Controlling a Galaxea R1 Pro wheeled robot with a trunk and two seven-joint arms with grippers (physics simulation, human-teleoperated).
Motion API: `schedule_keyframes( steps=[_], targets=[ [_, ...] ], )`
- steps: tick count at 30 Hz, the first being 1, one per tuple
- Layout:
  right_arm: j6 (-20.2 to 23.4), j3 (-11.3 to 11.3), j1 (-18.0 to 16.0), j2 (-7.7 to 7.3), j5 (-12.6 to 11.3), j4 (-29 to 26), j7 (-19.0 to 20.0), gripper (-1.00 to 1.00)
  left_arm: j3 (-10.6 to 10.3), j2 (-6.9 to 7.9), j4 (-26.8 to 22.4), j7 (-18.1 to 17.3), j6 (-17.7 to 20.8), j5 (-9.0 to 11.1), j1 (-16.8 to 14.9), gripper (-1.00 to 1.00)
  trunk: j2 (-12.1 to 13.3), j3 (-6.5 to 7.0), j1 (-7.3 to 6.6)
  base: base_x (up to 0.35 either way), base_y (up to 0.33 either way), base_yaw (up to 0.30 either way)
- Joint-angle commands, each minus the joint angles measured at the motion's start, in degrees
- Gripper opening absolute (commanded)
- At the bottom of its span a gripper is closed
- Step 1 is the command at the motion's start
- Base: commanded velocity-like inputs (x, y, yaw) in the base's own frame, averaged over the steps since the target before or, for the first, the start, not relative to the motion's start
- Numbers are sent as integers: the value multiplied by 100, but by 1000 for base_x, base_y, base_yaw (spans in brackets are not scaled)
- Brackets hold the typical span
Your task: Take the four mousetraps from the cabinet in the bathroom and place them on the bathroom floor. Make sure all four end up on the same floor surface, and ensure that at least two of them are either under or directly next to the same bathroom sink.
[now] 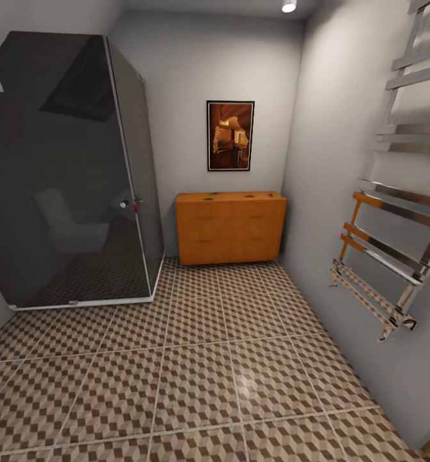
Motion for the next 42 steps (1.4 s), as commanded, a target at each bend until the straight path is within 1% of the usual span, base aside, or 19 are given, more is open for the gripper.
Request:
schedule_keyframes(
  steps=[1,42],
  targets=[
    [-16,1,-3,-2,32,4,2,100,23,-6,0,10,-11,-2,-3,100,38,12,-23,0,0,0],
    [-16,-5,-3,-2,38,4,-17,100,23,-6,0,48,-13,17,-3,100,1682,748,-923,0,0,0]
  ],
)
